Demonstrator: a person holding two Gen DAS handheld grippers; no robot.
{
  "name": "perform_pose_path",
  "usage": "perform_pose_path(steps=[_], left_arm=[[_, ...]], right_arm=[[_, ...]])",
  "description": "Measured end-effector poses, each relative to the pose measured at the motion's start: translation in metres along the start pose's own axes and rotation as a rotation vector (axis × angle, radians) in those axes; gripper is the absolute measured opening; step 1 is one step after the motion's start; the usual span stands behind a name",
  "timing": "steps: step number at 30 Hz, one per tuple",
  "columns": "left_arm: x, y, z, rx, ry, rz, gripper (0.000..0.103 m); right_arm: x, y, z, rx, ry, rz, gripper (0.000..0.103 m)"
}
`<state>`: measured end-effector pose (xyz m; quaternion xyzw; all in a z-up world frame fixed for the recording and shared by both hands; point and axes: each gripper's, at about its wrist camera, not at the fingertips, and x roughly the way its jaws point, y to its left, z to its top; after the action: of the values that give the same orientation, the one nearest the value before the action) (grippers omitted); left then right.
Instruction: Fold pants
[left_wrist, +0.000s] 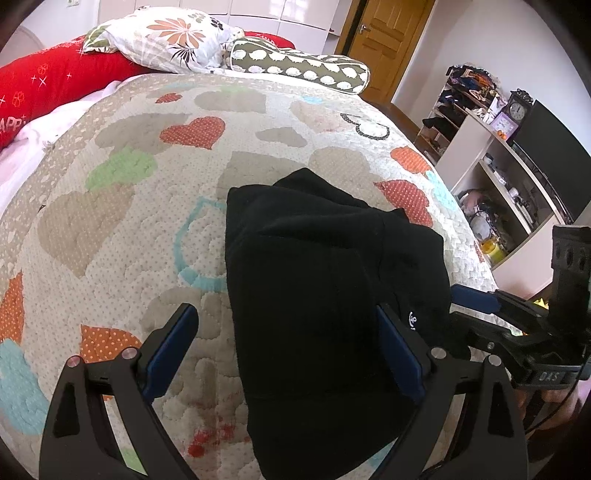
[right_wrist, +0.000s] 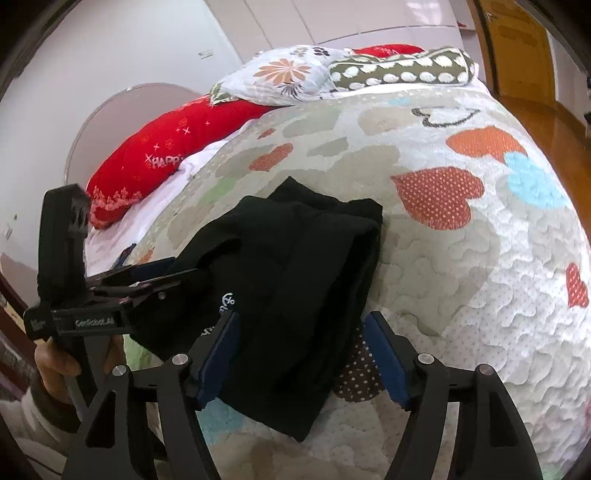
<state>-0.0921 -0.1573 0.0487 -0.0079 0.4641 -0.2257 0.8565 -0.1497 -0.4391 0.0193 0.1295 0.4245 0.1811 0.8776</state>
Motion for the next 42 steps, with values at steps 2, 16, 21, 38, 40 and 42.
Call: perform_pose_path(steps=[2, 16, 21, 38, 40, 42], left_arm=[[0.001, 0.002, 0.0, -0.005, 0.002, -0.004, 0.095], [0.011, 0.017, 0.0, -0.065, 0.043, -0.093, 0.097], [0.02, 0.021, 0.002, -0.093, 0.06, -0.139, 0.098], [0.027, 0.02, 0.008, -0.067, 0.077, -0.231, 0.059], [0.019, 0.021, 0.012, -0.053, 0.071, -0.241, 0.052], [0.01, 0.024, 0.02, -0.049, 0.046, -0.243, 0.051]], right_arm=[[0.002, -0.001, 0.0, 0.01, 0.002, -0.002, 0.072], [0.021, -0.014, 0.001, 0.065, 0.023, 0.025, 0.08], [0.027, -0.019, 0.006, 0.081, 0.013, 0.063, 0.08], [0.037, -0.014, 0.015, 0.07, -0.063, 0.19, 0.035], [0.027, -0.006, 0.02, 0.041, -0.081, 0.2, 0.034], [0.019, 0.005, 0.029, -0.003, -0.098, 0.201, 0.033]])
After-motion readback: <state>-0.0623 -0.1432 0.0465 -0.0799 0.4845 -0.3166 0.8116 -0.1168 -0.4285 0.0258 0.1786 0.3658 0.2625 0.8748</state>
